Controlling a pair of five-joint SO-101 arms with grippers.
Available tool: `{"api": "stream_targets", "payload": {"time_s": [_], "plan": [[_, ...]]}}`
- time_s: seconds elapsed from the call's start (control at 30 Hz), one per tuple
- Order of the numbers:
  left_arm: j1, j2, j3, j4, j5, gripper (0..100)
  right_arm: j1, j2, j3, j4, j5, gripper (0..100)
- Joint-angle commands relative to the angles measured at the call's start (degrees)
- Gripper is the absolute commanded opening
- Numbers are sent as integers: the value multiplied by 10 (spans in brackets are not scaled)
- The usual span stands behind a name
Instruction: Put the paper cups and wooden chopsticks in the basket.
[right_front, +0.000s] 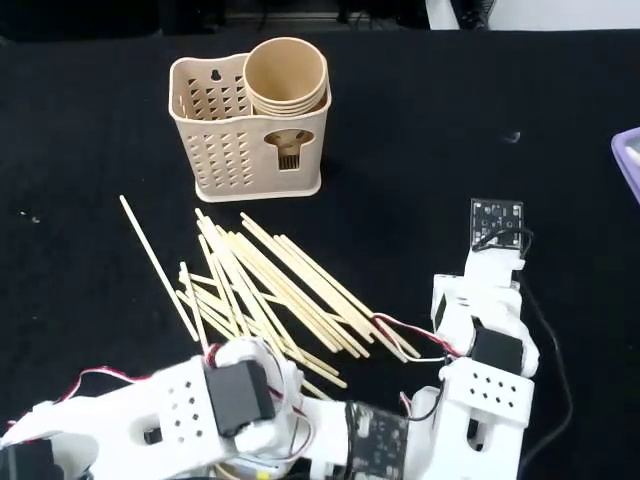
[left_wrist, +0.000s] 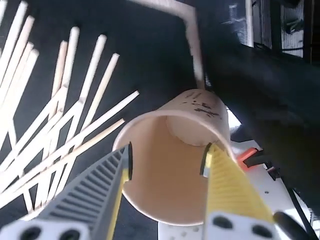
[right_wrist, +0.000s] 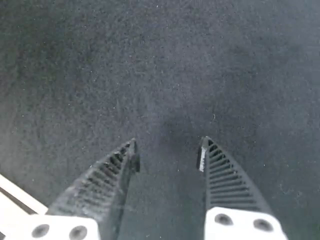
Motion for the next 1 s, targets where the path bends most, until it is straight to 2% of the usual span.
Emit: {"api": "stream_targets", "payload": {"time_s": [0.0, 0.07, 0.2, 0.33, 0.43, 0.53, 0.77, 0.97], "plan": [[-22, -9, -17, 1, -1, 248, 6, -6, -39, -3, -4, 194], [-81, -9, -39, 1, -5, 251, 6, -6, -38, -3, -4, 194], [-217, -7, -83, 6, -70, 251, 5, -6, -38, -3, -4, 194], [-327, -3, -98, 6, -125, 251, 5, -6, -37, -3, -4, 194], [-384, -2, -69, 5, -163, 251, 5, -6, -37, -3, -4, 194], [-397, -2, -15, 4, -170, 251, 5, -6, -38, -4, -4, 194], [-395, -2, 66, -52, -167, 251, 5, -4, -34, -20, -4, 194], [-411, -9, 39, -59, -167, 251, 5, -4, -34, -20, -4, 194]]}}
